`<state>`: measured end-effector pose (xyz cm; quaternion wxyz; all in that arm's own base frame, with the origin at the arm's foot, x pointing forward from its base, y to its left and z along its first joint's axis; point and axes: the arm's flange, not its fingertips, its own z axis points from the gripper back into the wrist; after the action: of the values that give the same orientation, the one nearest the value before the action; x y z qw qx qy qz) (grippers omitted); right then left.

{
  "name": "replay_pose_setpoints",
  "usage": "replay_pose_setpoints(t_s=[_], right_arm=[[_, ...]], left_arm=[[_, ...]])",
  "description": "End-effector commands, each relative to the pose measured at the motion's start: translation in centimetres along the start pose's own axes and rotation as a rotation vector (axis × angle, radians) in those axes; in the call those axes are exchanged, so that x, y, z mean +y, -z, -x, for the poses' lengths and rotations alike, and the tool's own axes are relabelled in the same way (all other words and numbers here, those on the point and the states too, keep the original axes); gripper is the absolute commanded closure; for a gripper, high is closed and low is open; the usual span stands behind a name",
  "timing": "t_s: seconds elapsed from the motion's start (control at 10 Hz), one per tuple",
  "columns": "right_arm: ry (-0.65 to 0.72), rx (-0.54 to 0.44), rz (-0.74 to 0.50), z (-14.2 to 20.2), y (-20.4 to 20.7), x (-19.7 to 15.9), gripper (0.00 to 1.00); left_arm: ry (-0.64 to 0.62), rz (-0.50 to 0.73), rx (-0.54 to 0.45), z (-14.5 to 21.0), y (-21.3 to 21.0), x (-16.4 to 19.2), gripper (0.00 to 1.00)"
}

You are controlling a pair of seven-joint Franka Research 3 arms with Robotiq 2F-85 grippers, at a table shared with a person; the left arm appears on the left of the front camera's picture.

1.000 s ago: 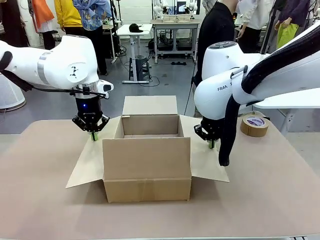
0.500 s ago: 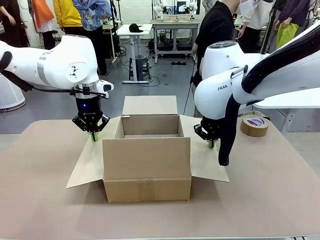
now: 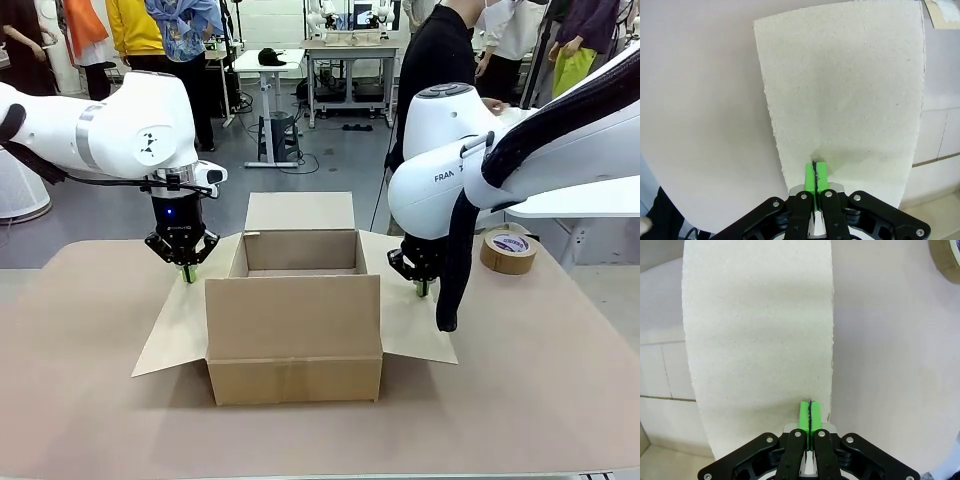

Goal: Wrap the clocks to prevent damage.
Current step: Once the human has placed the objects inside and stepped back, release both hands from the side flaps of the Package Box.

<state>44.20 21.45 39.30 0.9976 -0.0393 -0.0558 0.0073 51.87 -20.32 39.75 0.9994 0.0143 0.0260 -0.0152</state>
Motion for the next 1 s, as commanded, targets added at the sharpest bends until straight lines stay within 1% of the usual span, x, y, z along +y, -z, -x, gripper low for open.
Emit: replay_pose_setpoints(t_s=[0.0, 0.9], right_arm=[[0.001, 0.005, 0.006, 0.11, 0.02, -0.06, 0.99], [0.001, 0.005, 0.006, 0.11, 0.02, -0.06, 0.99]], left_arm=[[0.005, -0.017, 0.003, 0.01, 0.06, 0.17, 0.99], [0.005, -0.017, 0.003, 0.01, 0.06, 0.17, 0.99]])
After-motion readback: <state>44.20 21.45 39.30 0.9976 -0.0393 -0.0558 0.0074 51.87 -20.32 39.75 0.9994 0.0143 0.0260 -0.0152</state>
